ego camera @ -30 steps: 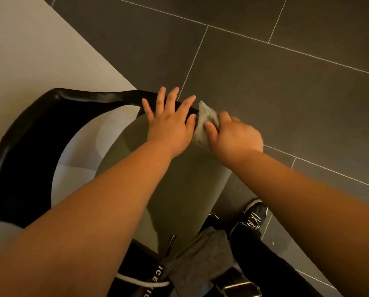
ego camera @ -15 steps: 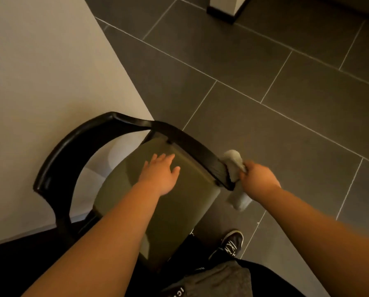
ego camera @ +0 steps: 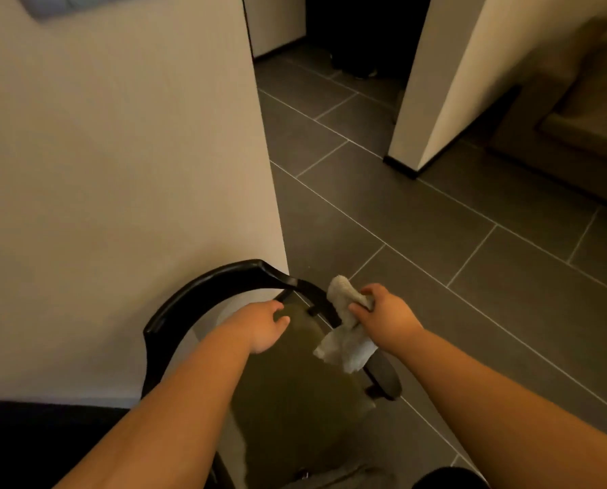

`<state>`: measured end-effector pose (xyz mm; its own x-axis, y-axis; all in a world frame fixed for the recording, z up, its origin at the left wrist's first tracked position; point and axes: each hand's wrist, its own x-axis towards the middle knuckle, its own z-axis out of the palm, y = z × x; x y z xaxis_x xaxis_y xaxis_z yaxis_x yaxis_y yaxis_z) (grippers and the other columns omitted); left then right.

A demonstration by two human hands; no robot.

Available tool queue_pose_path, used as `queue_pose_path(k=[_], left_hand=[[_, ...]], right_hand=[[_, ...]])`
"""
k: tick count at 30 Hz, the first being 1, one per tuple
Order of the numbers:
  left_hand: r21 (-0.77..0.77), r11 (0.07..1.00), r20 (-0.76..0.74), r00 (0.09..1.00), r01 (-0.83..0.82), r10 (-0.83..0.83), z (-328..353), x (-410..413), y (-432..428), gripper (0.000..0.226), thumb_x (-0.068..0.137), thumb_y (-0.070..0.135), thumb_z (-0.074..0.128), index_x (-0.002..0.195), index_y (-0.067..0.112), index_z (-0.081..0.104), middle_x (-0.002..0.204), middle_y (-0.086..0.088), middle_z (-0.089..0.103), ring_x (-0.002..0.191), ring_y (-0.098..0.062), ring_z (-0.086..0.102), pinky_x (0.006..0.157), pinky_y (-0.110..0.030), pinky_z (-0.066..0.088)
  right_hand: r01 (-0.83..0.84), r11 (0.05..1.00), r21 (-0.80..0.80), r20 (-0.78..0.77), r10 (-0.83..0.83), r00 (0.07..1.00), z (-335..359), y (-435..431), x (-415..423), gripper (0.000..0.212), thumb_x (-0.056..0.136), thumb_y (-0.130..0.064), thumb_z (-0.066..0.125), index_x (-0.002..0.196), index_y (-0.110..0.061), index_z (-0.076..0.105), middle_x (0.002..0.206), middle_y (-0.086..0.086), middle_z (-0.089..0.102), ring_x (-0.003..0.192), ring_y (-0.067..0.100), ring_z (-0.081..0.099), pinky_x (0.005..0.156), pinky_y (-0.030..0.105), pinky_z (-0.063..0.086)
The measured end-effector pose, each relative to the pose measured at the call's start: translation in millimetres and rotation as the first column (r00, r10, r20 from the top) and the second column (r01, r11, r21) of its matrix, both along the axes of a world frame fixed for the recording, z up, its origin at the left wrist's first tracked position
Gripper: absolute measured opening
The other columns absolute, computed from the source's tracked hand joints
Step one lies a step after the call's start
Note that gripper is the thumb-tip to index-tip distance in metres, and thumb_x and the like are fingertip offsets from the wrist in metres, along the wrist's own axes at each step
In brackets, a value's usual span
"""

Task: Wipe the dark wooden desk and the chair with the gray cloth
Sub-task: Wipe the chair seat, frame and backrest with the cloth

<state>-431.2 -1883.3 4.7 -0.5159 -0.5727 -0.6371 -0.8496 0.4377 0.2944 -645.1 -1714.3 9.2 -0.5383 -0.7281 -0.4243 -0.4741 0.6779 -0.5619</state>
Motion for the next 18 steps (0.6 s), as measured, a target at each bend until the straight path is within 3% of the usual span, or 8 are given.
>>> queue_pose_path(k=[3,6,11,18], left_hand=[[-0.058,0.997,-0.036,0.998,-0.050,0.048,26,14,-3,0.058,0.110,0.051,0.040,0.163,0.029,0.034,0.162,-0.004,0.046,0.145,-0.027,0.048,0.119,-0.042,0.040],[-0.079,0.988,-0.056,0.990,-0.132,0.128,48,29,-2,0.059,0.109,0.049,0.041,0.163,0.027,0.035,0.165,-0.004,0.042,0.148,-0.027,0.043,0.122,-0.042,0.035],[-0.132,0.937,-0.121,0.943,-0.325,0.310,73,62,46,0.060,0.109,0.049,0.043,0.162,0.023,0.037,0.163,-0.006,0.044,0.148,-0.027,0.043,0.122,-0.038,0.034],[-0.166,0.838,-0.102,0.854,-0.520,0.510,90,92,167,0.055,0.110,0.048,0.043,0.158,0.021,0.044,0.157,-0.009,0.051,0.142,-0.030,0.049,0.116,-0.040,0.041]], right_hand=[[-0.031,0.999,-0.044,-0.023,0.030,0.999,26,-16,3,0.049,0.100,-0.050,0.063,0.134,-0.019,0.045,0.111,0.002,0.064,0.099,0.022,0.065,0.083,0.037,0.055],[-0.097,0.993,-0.065,-0.039,0.095,0.995,41,-19,4,0.041,0.101,-0.051,0.060,0.122,-0.019,0.044,0.099,0.002,0.064,0.087,0.018,0.062,0.076,0.035,0.052],[-0.348,0.933,-0.095,-0.089,0.341,0.936,61,-12,-3,0.027,0.103,-0.043,0.060,0.116,-0.019,0.054,0.093,0.002,0.064,0.081,0.014,0.060,0.062,0.027,0.043],[-0.556,0.817,-0.152,-0.130,0.541,0.831,83,24,1,0.019,0.100,-0.037,0.065,0.113,-0.025,0.060,0.098,0.002,0.067,0.088,0.019,0.063,0.071,0.031,0.047]])
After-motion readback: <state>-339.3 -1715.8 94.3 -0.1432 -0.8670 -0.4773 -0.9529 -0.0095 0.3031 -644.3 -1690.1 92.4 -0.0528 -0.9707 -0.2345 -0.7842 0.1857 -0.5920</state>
